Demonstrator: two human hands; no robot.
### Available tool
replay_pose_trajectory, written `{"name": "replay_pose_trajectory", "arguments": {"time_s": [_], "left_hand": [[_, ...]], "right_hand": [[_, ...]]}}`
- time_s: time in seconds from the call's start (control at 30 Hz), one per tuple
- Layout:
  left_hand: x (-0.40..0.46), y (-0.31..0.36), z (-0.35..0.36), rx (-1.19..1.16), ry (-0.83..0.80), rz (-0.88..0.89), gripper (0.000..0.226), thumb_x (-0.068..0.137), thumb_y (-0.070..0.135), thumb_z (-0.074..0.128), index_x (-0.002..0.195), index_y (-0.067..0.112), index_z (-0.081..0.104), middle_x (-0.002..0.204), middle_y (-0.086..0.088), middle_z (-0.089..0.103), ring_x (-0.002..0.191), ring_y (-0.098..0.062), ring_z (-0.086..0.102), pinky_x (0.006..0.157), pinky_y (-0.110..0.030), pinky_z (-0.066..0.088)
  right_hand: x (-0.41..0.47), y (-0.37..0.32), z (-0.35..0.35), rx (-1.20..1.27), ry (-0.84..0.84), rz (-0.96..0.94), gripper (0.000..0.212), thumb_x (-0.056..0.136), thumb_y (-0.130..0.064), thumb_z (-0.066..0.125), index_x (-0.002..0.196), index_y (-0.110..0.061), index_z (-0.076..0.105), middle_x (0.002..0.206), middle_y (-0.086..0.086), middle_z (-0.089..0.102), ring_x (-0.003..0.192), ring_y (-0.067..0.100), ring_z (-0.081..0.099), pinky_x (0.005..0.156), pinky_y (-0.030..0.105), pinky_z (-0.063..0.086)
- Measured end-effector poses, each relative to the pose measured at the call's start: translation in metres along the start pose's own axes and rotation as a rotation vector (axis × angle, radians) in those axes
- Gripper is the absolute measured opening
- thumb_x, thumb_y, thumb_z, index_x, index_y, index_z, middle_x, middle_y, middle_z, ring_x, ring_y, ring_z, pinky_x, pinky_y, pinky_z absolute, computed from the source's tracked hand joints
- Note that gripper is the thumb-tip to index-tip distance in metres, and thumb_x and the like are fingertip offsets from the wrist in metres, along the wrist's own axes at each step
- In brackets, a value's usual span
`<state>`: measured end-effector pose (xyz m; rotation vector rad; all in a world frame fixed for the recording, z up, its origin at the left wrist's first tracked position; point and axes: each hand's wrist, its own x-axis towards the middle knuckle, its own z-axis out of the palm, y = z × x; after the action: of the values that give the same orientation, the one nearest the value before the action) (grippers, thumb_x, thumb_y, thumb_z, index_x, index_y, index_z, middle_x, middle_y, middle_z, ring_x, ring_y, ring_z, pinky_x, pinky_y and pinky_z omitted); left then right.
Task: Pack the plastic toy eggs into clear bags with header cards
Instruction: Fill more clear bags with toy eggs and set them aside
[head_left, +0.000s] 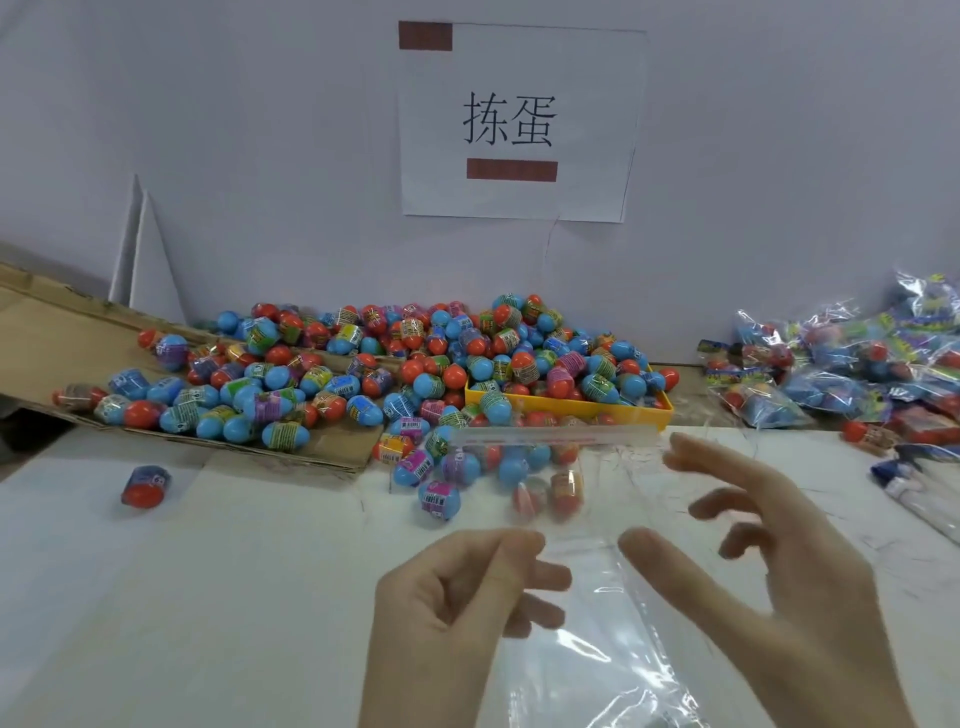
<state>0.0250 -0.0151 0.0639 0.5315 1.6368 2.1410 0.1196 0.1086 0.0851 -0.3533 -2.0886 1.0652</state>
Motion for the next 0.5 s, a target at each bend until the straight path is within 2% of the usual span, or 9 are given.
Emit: {"name": "replay_pose_trajectory", "arguments": {"time_s": [0.07, 0.1, 0.13, 0.2, 0.27, 0.33, 0.4, 0.5], "left_hand": [[0.001, -0.009, 0.0, -0.034, -0.022, 0.005, 0.014, 0.053, 0.025, 0.065, 0.062, 0.023, 0.075, 0.058, -0.01, 0.07, 0.042, -0.017, 0.063, 0.041, -0.016, 0.046], [0.003, -0.011, 0.0, -0.026, -0.008, -0.018, 0.016, 0.051, 0.026, 0.066, 0.063, 0.021, 0.075, 0.059, -0.01, 0.07, 0.042, -0.017, 0.063, 0.04, -0.016, 0.046], [0.005, -0.014, -0.002, -0.026, -0.005, -0.038, 0.016, 0.049, 0.025, 0.067, 0.062, 0.02, 0.075, 0.06, -0.01, 0.07, 0.043, -0.018, 0.063, 0.041, -0.016, 0.046], [0.013, -0.02, -0.012, -0.057, 0.053, -0.074, 0.014, 0.048, 0.022, 0.069, 0.06, 0.018, 0.075, 0.06, -0.009, 0.07, 0.043, -0.017, 0.063, 0.042, -0.016, 0.047], [0.024, -0.023, -0.021, -0.059, 0.101, -0.088, 0.015, 0.048, 0.02, 0.07, 0.06, 0.012, 0.074, 0.062, -0.008, 0.07, 0.045, -0.015, 0.062, 0.046, -0.019, 0.05], [0.037, -0.028, -0.028, -0.061, 0.131, -0.095, 0.023, 0.048, 0.021, 0.072, 0.069, 0.01, 0.072, 0.066, -0.008, 0.071, 0.048, -0.013, 0.063, 0.053, -0.023, 0.051], [0.045, -0.027, -0.03, -0.052, 0.153, -0.095, 0.034, 0.049, 0.023, 0.073, 0.079, 0.009, 0.07, 0.067, -0.007, 0.071, 0.051, -0.012, 0.065, 0.053, -0.02, 0.052], [0.051, -0.027, -0.026, -0.059, 0.155, -0.077, 0.035, 0.05, 0.024, 0.074, 0.081, 0.01, 0.069, 0.066, -0.008, 0.071, 0.054, -0.012, 0.066, 0.049, -0.014, 0.05]], "right_hand": [[0.005, 0.01, -0.001, 0.258, -0.188, 0.19, 0.074, 0.027, -0.068, 0.075, 0.095, -0.04, 0.068, 0.097, -0.02, 0.067, 0.082, 0.001, 0.062, 0.064, 0.012, 0.048], [0.009, 0.016, -0.002, 0.347, -0.282, 0.246, 0.074, 0.027, -0.068, 0.078, 0.094, -0.038, 0.07, 0.094, -0.012, 0.071, 0.078, 0.003, 0.065, 0.063, 0.013, 0.05], [0.015, 0.024, -0.002, 0.394, -0.295, 0.279, 0.068, 0.034, -0.065, 0.08, 0.093, -0.033, 0.072, 0.088, -0.005, 0.073, 0.074, 0.007, 0.067, 0.06, 0.013, 0.05], [0.031, 0.045, 0.002, 0.386, -0.174, 0.375, 0.051, 0.054, -0.053, 0.074, 0.091, -0.018, 0.073, 0.079, 0.003, 0.072, 0.069, 0.011, 0.065, 0.057, 0.015, 0.05], [0.052, 0.071, 0.011, 0.17, -0.08, 0.408, 0.033, 0.072, -0.039, 0.065, 0.095, -0.016, 0.068, 0.082, 0.001, 0.07, 0.07, 0.009, 0.061, 0.057, 0.016, 0.045], [0.069, 0.099, 0.026, -0.133, -0.11, 0.381, 0.025, 0.082, -0.033, 0.063, 0.103, -0.018, 0.063, 0.088, -0.005, 0.063, 0.075, 0.005, 0.056, 0.06, 0.015, 0.041], [0.078, 0.117, 0.041, -0.311, -0.182, 0.391, 0.032, 0.082, -0.039, 0.065, 0.107, -0.021, 0.06, 0.09, -0.006, 0.058, 0.079, 0.008, 0.055, 0.064, 0.021, 0.043], [0.083, 0.13, 0.058, -0.471, -0.275, 0.367, 0.03, 0.077, -0.046, 0.068, 0.097, -0.027, 0.056, 0.09, -0.006, 0.058, 0.081, 0.01, 0.055, 0.066, 0.023, 0.042]]}}
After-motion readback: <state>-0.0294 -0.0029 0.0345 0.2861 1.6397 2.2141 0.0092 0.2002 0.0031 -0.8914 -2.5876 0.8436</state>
